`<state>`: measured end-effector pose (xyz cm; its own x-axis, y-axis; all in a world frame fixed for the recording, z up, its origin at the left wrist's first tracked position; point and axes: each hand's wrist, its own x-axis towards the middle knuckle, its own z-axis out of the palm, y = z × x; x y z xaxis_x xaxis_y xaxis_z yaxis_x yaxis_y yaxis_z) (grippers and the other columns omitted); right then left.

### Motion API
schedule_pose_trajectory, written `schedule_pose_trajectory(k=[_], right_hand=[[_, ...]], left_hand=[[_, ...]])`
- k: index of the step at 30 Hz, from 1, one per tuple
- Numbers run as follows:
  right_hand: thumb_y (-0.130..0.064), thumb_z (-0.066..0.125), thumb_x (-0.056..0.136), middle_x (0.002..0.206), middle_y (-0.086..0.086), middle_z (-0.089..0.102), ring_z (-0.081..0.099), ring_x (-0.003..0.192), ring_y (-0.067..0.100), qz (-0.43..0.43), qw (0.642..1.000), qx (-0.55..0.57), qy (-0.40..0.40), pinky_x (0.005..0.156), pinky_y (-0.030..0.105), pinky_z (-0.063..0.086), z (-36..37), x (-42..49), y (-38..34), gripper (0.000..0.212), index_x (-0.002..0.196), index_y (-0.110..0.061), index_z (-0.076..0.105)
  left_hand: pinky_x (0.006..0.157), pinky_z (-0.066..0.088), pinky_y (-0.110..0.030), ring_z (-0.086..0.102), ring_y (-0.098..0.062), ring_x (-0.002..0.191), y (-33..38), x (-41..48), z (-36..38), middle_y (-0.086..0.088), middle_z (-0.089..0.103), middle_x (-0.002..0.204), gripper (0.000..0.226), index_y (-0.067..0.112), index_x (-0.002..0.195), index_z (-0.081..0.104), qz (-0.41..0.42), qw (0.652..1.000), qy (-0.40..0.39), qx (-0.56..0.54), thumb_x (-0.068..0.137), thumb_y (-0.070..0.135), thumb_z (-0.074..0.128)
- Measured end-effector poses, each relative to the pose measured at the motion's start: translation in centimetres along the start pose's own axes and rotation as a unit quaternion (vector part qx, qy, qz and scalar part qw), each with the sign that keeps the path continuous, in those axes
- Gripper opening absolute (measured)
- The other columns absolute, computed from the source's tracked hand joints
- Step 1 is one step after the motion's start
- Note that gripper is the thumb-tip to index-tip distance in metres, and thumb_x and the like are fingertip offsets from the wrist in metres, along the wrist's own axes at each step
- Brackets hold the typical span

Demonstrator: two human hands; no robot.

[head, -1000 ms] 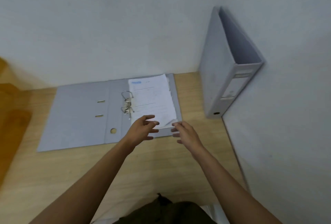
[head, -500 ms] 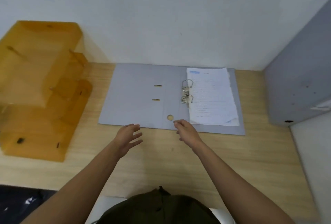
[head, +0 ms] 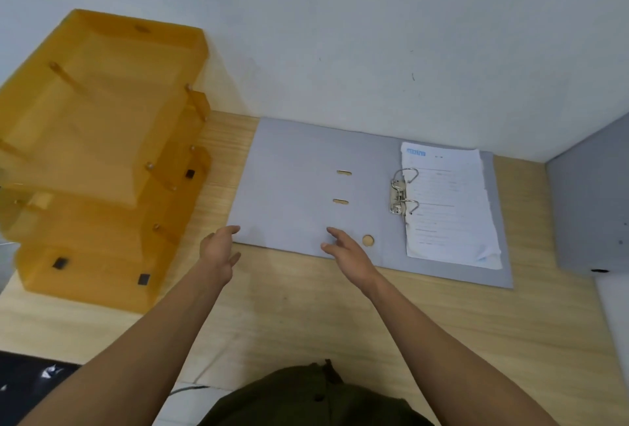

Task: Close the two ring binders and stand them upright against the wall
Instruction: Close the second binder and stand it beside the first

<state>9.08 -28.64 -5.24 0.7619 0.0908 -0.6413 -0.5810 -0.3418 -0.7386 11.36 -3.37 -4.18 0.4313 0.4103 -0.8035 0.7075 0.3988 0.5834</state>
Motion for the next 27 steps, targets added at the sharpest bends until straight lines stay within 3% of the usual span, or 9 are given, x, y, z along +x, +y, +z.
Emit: schedule_pose_trajectory(k=[2, 4, 6, 10, 14, 18, 21, 23, 27], right_hand=[[-0.040, 0.055, 0.099, 0.164, -0.005, 0.038, 0.031, 0.154, 0.015, 0.008, 1.000, -0.004, -0.001, 0.106, 0.027, 0.029, 0.2, 0.1, -0.4, 0.057, 0.154, -0.030, 0.042], [-0.042, 0.055, 0.099, 0.164, -0.005, 0.038, 0.032, 0.153, 0.015, 0.011, 1.000, -0.009, 0.000, 0.106, 0.027, 0.030, 0.2, 0.1, -0.7, 0.058, 0.154, -0.030, 0.041], [-0.041, 0.054, 0.100, 0.164, -0.005, 0.038, 0.032, 0.153, 0.014, 0.012, 1.000, -0.008, 0.004, 0.108, 0.027, 0.030, -0.1, 0.0, -1.1, 0.059, 0.155, -0.028, 0.041], [-0.042, 0.053, 0.101, 0.164, -0.007, 0.037, 0.034, 0.152, 0.015, 0.017, 0.999, 0.032, 0.009, 0.122, 0.041, 0.032, -1.3, -0.8, -2.2, 0.056, 0.155, -0.030, 0.042], [-0.057, 0.050, 0.098, 0.160, -0.012, 0.040, 0.039, 0.148, 0.017, -0.004, 0.998, 0.060, -0.028, 0.119, 0.048, 0.038, -2.0, -2.5, -5.8, 0.060, 0.153, -0.034, 0.043], [-0.065, 0.050, 0.093, 0.137, -0.029, 0.052, 0.046, 0.139, 0.015, -0.080, 0.988, 0.130, -0.040, 0.113, 0.045, 0.044, -3.4, -4.7, -10.4, 0.043, 0.132, -0.049, 0.056], [-0.062, 0.048, 0.096, 0.140, -0.024, 0.055, 0.053, 0.134, 0.014, -0.118, 0.972, 0.202, -0.010, 0.104, 0.041, 0.052, -6.0, -6.6, -12.0, 0.053, 0.143, -0.039, 0.056], [-0.064, 0.049, 0.094, 0.134, -0.025, 0.061, 0.060, 0.126, 0.011, -0.125, 0.968, 0.215, 0.014, 0.090, 0.034, 0.057, -7.8, -7.9, -12.2, 0.050, 0.136, -0.041, 0.060], [-0.057, 0.069, 0.082, 0.130, -0.003, 0.071, 0.072, 0.113, 0.021, -0.089, 0.981, 0.159, 0.074, 0.079, 0.037, 0.062, -11.5, -10.2, -11.2, 0.061, 0.137, -0.031, 0.059]], left_hand=[[0.100, 0.053, -0.037, 0.058, -0.023, 0.123, 0.2, 0.6, -0.5, -0.012, 0.053, 0.147, 0.054, 0.005, 0.143, 0.051, -0.024, 0.999, -0.023, -0.032, 0.093, 0.018, 0.068], [0.082, 0.058, -0.032, 0.067, -0.019, 0.101, 0.7, 0.6, -1.1, -0.010, 0.065, 0.130, 0.033, 0.005, 0.127, 0.062, -0.044, 0.992, -0.078, -0.090, 0.097, 0.019, 0.062], [0.071, 0.057, -0.029, 0.068, -0.016, 0.095, 1.3, 0.3, -1.7, -0.006, 0.067, 0.117, 0.021, 0.012, 0.113, 0.066, -0.034, 0.983, -0.130, -0.126, 0.100, 0.026, 0.057], [0.091, 0.049, -0.034, 0.067, -0.018, 0.117, 2.6, -1.4, -1.5, -0.003, 0.072, 0.130, 0.045, 0.020, 0.134, 0.064, 0.030, 0.949, -0.286, -0.131, 0.101, 0.045, 0.046], [0.107, 0.034, -0.045, 0.051, -0.027, 0.130, 4.2, -5.3, 2.0, -0.006, 0.058, 0.148, 0.052, 0.022, 0.147, 0.054, 0.073, 0.891, -0.438, -0.091, 0.103, 0.048, 0.043], [0.114, 0.040, -0.044, 0.052, -0.026, 0.138, 4.8, -10.1, 6.9, -0.010, 0.056, 0.151, 0.057, 0.019, 0.147, 0.055, 0.079, 0.840, -0.535, -0.042, 0.104, 0.052, 0.038], [0.118, 0.037, -0.045, 0.050, -0.019, 0.141, 3.2, -13.3, 10.2, 0.001, 0.056, 0.152, 0.059, 0.030, 0.150, 0.050, 0.111, 0.836, -0.536, 0.051, 0.102, 0.060, 0.035], [0.120, 0.031, -0.050, 0.042, -0.014, 0.145, 1.5, -14.6, 11.8, 0.011, 0.042, 0.160, 0.057, 0.043, 0.155, 0.036, 0.143, 0.840, -0.509, 0.121, 0.100, 0.061, 0.036], [0.104, 0.040, -0.032, 0.045, -0.001, 0.132, -2.7, -15.4, 14.0, 0.016, 0.032, 0.161, 0.073, 0.043, 0.160, 0.019, 0.167, 0.836, -0.478, 0.213, 0.098, 0.051, 0.054]])
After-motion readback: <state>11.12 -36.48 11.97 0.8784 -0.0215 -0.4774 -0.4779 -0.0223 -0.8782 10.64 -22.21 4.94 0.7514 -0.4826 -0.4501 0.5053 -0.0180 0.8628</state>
